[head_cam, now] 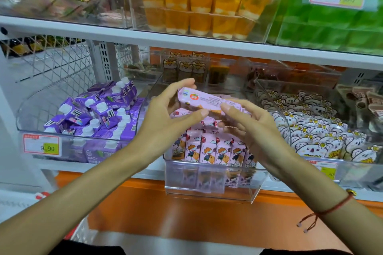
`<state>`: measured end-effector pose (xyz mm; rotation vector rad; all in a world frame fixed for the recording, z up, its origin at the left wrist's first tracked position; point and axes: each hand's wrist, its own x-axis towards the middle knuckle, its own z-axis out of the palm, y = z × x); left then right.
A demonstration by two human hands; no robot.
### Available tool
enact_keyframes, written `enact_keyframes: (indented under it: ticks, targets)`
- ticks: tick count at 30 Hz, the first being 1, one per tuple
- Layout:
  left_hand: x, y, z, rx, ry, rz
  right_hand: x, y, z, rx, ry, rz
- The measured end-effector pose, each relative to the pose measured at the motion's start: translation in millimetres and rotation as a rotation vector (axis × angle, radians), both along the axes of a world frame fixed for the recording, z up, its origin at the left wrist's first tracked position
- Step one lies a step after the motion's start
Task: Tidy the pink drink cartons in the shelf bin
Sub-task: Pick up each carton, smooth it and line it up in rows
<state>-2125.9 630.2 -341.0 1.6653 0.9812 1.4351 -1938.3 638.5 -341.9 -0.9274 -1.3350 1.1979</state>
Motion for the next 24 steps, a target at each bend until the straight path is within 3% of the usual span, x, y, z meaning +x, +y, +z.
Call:
enact_keyframes:
  ticks: [4, 6, 10, 15, 24]
  targets:
    - [-3, -1, 4, 0.082, 0.102, 0.002, 7, 6, 0, -0.121, 0.102, 0.007]
    - [-6, 3, 4, 0.106, 0.101, 0.028, 7, 8, -2, -0.107, -0.005, -0.040]
    - [-18, 17, 6, 0.165, 0.016, 0.239, 8, 7, -10, 0.194, -0.556, -0.262]
    - [-14, 51, 9, 0.175, 0.144, 0.383, 5, 3, -32, 0.506, -1.156, -0.042]
    - [19, 116, 12, 0.223, 0.731, 0.415, 4, 6, -30, 0.560, -1.199, -0.015]
